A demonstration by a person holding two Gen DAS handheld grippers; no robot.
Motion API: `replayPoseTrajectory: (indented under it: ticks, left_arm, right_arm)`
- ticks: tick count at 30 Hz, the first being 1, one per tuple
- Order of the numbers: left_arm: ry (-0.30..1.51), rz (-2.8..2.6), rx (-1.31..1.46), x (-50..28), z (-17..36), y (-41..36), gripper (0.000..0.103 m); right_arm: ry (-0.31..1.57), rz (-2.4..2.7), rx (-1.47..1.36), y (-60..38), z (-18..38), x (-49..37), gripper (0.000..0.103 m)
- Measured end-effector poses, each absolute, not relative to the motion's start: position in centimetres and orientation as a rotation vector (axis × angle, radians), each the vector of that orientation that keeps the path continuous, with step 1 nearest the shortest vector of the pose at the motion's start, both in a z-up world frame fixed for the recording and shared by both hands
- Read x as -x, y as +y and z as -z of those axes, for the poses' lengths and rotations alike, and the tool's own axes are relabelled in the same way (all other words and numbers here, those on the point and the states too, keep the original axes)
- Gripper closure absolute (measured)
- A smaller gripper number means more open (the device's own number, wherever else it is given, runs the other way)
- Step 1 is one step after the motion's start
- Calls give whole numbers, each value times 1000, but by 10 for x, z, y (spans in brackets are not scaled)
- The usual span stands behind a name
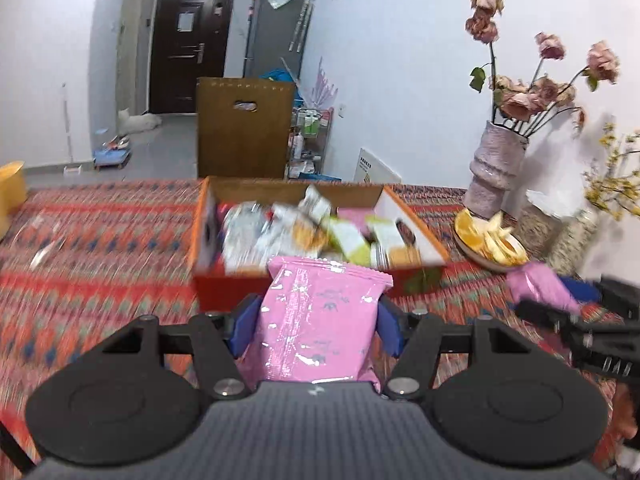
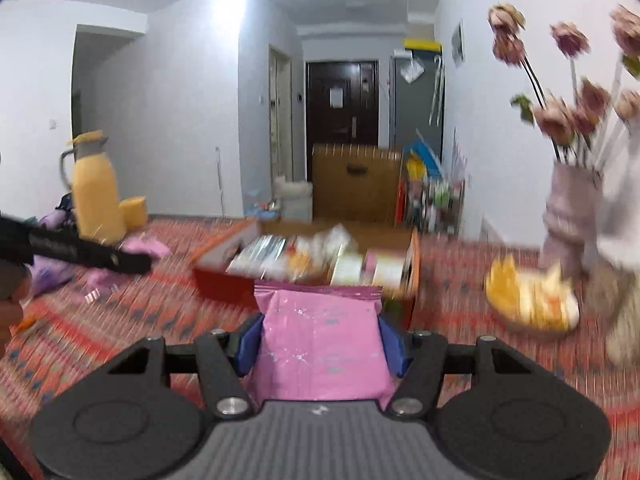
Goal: Organize snacks
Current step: 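Lower both pink packets into the box and open both tools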
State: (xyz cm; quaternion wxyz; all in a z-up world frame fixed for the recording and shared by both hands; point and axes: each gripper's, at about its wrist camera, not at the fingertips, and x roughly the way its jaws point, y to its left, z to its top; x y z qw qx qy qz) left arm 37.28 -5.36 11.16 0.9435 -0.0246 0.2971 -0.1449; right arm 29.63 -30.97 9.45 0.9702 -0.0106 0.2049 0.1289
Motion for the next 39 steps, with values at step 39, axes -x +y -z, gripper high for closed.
replayPoseTrajectory:
  ticks: [39]
  left_arm:
    - [577,47,-94,-425,-90,2,7]
  right_arm:
    - [609,-191,-25,-333,-103,-482,10]
